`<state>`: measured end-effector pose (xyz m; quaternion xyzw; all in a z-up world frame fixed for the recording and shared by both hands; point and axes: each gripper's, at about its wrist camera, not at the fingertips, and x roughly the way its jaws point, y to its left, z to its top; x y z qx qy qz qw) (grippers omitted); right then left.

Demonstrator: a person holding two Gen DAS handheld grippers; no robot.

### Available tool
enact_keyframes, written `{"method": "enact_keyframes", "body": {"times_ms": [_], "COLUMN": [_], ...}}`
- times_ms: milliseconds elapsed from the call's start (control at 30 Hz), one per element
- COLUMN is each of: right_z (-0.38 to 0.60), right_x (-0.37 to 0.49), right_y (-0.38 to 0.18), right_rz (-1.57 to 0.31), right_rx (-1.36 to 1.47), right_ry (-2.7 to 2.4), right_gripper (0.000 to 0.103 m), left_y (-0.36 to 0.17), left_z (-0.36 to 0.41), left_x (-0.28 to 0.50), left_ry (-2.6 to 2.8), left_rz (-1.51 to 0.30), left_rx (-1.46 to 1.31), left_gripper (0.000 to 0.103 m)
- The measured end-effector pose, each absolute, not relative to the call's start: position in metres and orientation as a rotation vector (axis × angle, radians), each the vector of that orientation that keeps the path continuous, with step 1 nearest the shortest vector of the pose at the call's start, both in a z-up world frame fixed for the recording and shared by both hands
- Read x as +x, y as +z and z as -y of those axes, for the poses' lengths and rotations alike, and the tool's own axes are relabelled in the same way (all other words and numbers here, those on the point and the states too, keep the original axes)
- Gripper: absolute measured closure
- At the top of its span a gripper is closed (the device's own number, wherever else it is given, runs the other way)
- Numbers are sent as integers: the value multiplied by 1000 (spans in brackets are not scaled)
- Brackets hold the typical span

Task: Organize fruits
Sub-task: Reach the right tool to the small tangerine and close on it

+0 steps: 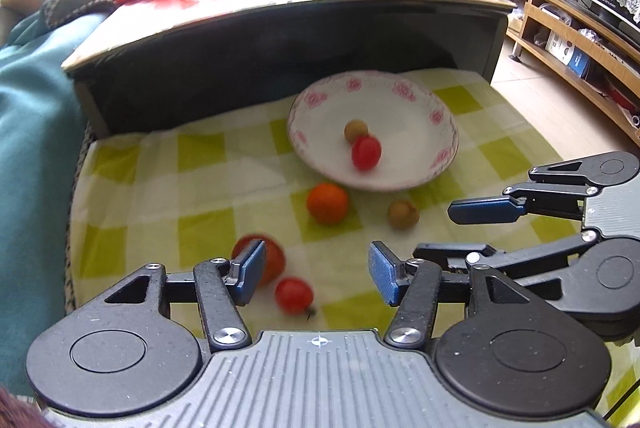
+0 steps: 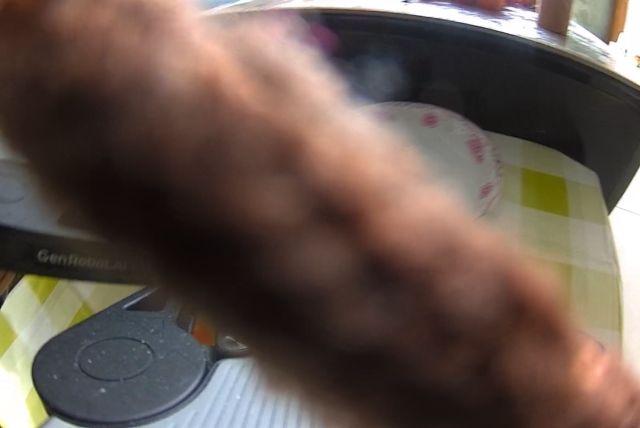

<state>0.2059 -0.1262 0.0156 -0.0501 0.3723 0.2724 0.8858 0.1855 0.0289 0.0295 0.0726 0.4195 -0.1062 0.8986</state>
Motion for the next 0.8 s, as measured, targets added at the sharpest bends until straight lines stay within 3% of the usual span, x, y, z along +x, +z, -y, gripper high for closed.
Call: {"method": "enact_keyframes", "body": {"times_ms": [367, 800], "right_z": [86, 56], "right_x": [162, 162], "right_y": [-5, -29], "right_rz": [-842, -890], "right_rx": [-233, -323], "right_ry": [803, 848], "right_gripper": [60, 60], "left_y": [20, 0], "left_z": [-65, -55], "left_x": [125, 110], "left_ry": [-204, -309], "left_rz": [-969, -1003], "left_rx": [189, 255], "left_gripper": [29, 29]}}
